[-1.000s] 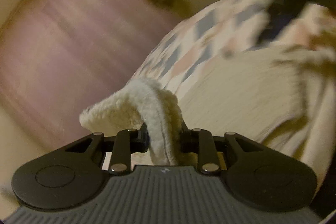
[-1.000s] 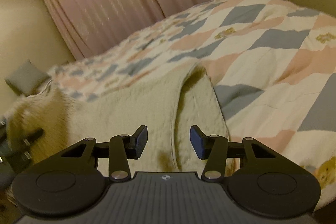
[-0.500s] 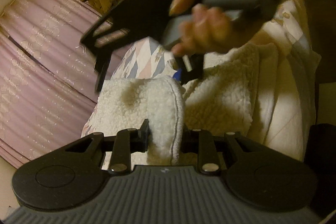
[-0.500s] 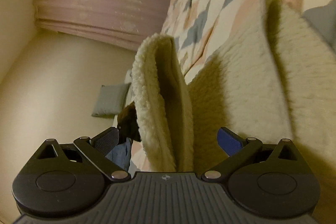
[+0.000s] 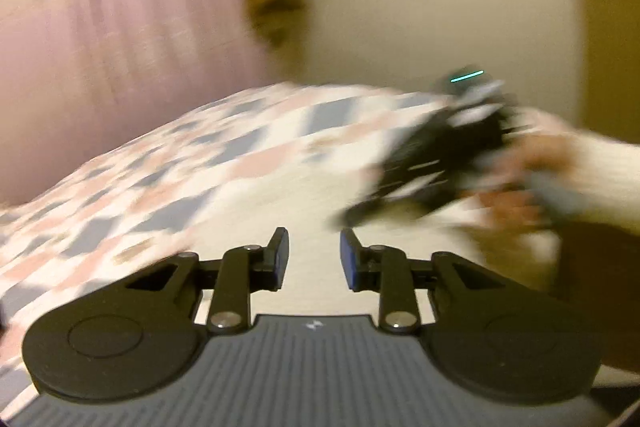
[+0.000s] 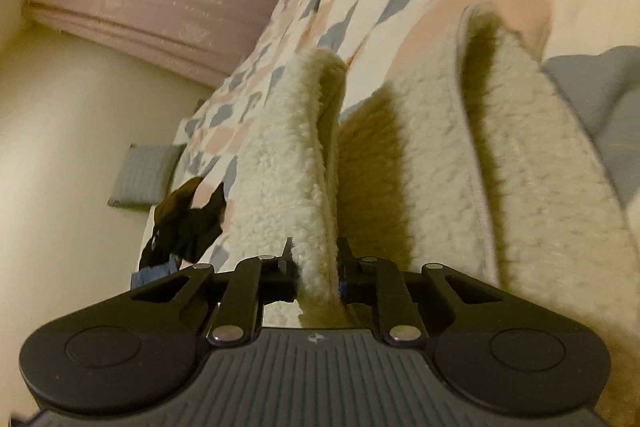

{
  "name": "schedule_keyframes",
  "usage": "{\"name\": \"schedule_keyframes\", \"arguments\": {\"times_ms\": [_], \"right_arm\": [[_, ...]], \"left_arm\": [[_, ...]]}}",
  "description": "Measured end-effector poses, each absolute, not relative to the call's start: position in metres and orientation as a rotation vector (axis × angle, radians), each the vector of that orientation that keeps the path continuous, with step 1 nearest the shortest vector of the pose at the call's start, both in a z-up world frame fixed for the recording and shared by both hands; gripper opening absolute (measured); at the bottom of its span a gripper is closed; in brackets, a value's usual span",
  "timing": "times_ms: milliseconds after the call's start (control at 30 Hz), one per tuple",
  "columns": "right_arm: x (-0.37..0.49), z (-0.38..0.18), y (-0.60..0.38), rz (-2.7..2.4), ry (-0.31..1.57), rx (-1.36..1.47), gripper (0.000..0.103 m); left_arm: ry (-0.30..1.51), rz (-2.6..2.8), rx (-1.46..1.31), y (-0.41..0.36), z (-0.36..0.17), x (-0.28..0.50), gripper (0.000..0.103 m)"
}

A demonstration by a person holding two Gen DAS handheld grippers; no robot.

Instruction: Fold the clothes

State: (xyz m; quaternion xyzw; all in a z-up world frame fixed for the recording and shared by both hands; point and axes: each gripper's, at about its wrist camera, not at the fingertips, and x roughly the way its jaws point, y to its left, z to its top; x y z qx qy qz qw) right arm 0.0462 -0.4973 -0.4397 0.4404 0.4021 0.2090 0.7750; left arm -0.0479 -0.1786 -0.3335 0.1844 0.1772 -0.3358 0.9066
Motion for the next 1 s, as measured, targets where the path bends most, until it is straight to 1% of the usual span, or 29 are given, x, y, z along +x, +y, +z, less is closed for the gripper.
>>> {"name": "schedule_keyframes", "arguments": {"times_ms": [200,300,333,467,533,600,633,667,733,800,833,867,933,1000], "right_arm": [[0.031,-0.383,-0.516,0.411,0.752,0.830,0.014],[0.027,-0.378,-0.536,0.320,0.749,0.828,0.014],[0.027,-0.381,-0.544,0.289,0.757,0.842,0.014],[0.023,-0.412,-0.568,0.200,0.804,0.890,0.014],[0.022,-0.434,-0.566,0.171,0.852,0.897,0.014],[0.022,-0.455,-0.560,0.194,0.899,0.917,0.015],[0.022,-0.460,-0.557,0.211,0.906,0.917,0.019],[0.023,-0.460,-0.555,0.233,0.900,0.915,0.025],[0.028,-0.455,-0.554,0.260,0.884,0.897,0.030],[0.035,-0.446,-0.554,0.287,0.857,0.880,0.037],[0.038,-0.441,-0.556,0.294,0.838,0.874,0.042],[0.042,-0.435,-0.558,0.295,0.818,0.867,0.044],[0.053,-0.426,-0.564,0.301,0.768,0.849,0.044],[0.071,-0.426,-0.570,0.297,0.736,0.848,0.044]], "left_arm": [[0.446,-0.683,0.375,-0.205,-0.341,0.009,0.024],[0.479,-0.704,0.373,-0.221,-0.356,0.018,0.025],[0.491,-0.711,0.371,-0.225,-0.362,0.019,0.029],[0.538,-0.723,0.405,-0.241,-0.384,0.024,0.029],[0.533,-0.717,0.449,-0.246,-0.385,0.020,0.029],[0.517,-0.715,0.456,-0.243,-0.377,0.017,0.032],[0.510,-0.705,0.439,-0.241,-0.372,0.019,0.034],[0.506,-0.688,0.410,-0.238,-0.366,0.027,0.036],[0.522,-0.640,0.363,-0.234,-0.360,0.045,0.036],[0.561,-0.615,0.386,-0.237,-0.367,0.063,0.034],[0.588,-0.611,0.408,-0.240,-0.375,0.068,0.034],[0.600,-0.603,0.429,-0.242,-0.382,0.071,0.033],[0.600,-0.577,0.479,-0.246,-0.396,0.069,0.033],[0.593,-0.574,0.465,-0.243,-0.400,0.067,0.033]]}}
